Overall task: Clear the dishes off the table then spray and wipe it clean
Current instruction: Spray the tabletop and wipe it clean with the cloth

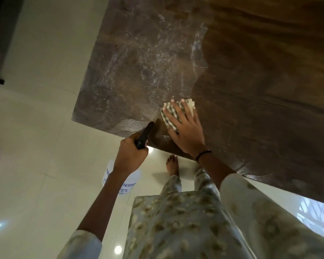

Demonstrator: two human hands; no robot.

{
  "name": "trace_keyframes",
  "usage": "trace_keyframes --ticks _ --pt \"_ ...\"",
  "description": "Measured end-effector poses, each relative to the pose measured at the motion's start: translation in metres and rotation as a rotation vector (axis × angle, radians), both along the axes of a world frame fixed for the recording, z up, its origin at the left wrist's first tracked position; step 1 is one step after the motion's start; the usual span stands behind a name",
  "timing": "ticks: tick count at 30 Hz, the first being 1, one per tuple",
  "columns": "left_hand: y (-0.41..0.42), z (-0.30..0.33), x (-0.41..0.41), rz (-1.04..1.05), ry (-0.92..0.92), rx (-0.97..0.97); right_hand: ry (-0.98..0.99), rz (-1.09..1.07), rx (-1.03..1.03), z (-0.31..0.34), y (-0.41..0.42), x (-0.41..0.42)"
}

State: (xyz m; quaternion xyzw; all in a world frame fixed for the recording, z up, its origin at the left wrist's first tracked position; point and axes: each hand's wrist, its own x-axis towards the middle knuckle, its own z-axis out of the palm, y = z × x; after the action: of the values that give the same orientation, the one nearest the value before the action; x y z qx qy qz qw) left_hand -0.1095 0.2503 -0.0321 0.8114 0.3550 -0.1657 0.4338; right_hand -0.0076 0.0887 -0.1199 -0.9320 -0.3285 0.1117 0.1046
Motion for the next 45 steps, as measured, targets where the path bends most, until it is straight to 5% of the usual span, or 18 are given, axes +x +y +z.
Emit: trace_keyframes --ticks 4,9,13,18,26,45 --pt "0.006 0.0 0.005 -0.018 0.02 0.009 0.019 0.201 -0.013 -0.007 0.042 -0.034" --pt "0.006 -0.003 0.017 -0.066 -0.011 -0.001 0.001 0.407 -0.027 -0.005 -0.026 -0.052" --pt "-0.004 -0.004 0.034 -0.128 0.002 -0.024 -0.006 0.189 -0.065 0.001 -0.072 -0.002" --pt "-0.017 -0.006 0.067 -0.162 0.011 0.009 -0.018 -0.038 -0.019 -0.005 -0.025 0.044" --pt "-0.034 -0.012 0.105 -0.228 0.062 0.007 0.004 0.362 -0.019 -0.008 -0.058 0.03" --pt "-0.031 -0.015 0.162 -0.078 0.078 0.032 -0.038 0.065 -0.094 -0.001 -0.099 0.16"
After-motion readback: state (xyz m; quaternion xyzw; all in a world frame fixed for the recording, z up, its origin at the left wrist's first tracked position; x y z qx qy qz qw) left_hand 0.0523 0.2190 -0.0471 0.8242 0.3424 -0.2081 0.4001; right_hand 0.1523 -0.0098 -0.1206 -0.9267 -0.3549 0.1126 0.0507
